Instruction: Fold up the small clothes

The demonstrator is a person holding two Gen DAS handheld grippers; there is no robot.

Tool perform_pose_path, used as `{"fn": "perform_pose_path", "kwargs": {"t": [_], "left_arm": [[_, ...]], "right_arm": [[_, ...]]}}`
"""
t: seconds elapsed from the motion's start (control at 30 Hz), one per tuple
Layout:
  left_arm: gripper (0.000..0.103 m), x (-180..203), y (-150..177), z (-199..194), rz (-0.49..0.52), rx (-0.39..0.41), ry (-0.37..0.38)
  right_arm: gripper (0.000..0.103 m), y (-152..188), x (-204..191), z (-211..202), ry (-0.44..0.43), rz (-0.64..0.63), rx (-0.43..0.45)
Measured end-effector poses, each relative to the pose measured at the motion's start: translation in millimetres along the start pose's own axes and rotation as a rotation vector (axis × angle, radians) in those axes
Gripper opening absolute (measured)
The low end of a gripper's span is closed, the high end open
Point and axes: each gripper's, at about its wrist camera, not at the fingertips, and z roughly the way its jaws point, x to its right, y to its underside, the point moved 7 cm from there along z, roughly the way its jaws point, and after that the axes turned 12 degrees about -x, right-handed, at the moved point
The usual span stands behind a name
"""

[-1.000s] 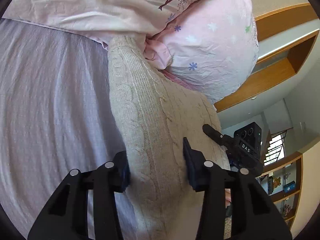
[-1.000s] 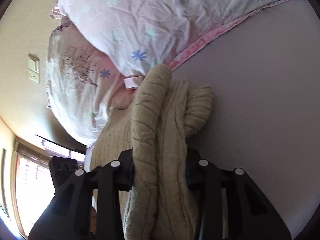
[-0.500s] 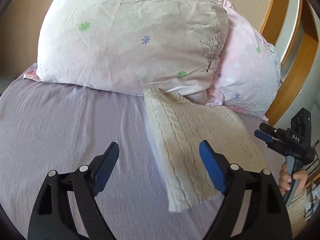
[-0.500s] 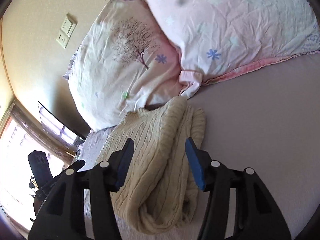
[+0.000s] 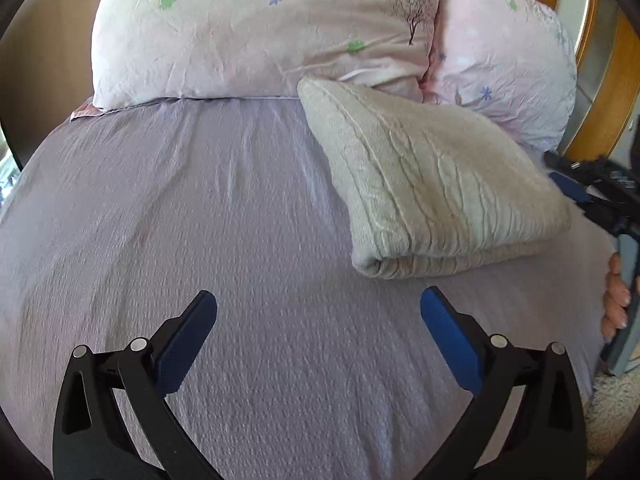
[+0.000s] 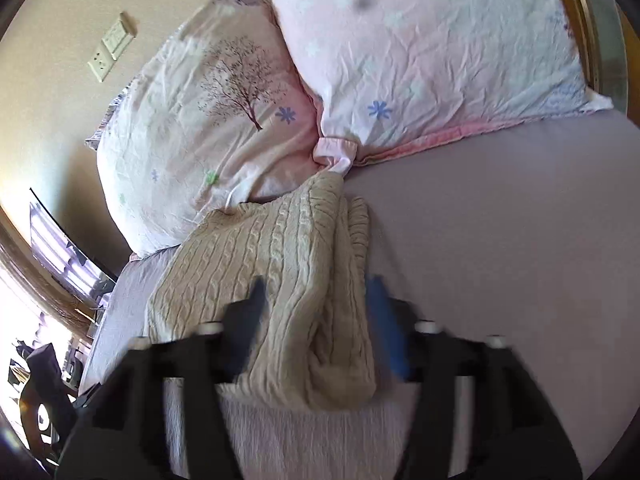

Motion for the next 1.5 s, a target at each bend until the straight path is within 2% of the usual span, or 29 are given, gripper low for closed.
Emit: {"fn": "perform_pose_path", "kwargs": {"t": [0.03,0.1,0.17,0.2,0.37,0.63,1.5], "left_arm": [[0.102,2.5,1.7,3.6,0.011,-0.010,-0.016],[0.102,5.9,4.7,10.4,0.022,-0.024,-0.041],[0.102,7.9,7.2,16.5,0.029,-0.036,-0.072],[0.102,8.6,8.0,18.1,0.037,-0.033,-0.095],[0.102,6.5,9.5,19.6,0.030,-0.026,-0.110],[0.102,3.3,10.6,19.1,0.010,-0.012,-0.124],[0.102,3.2,10.0,18.8,0.012,-0.009,-0.125]], "right_arm": [[0.095,6.6,-4.4,-6.5,-0.007,-0.030,0.018],[0.101,28.0,-7.6,-15.3,0.088,-0.079,0.011],[0.101,46.7,-10.4,-13.8,0.198,-0.141,-0.021],[0.101,54.0,-11.8,-9.7,0.219,-0.159,-0.045],[0.101,80.6,-16.1,29.1,0.246,-0.192,-0.184],[0.101,99.4,-20.8,41.0,0.368,-0.252,-0.247],[0.101,101.5,-21.5,39.7,0.378,-0.251,-0.244]]}}
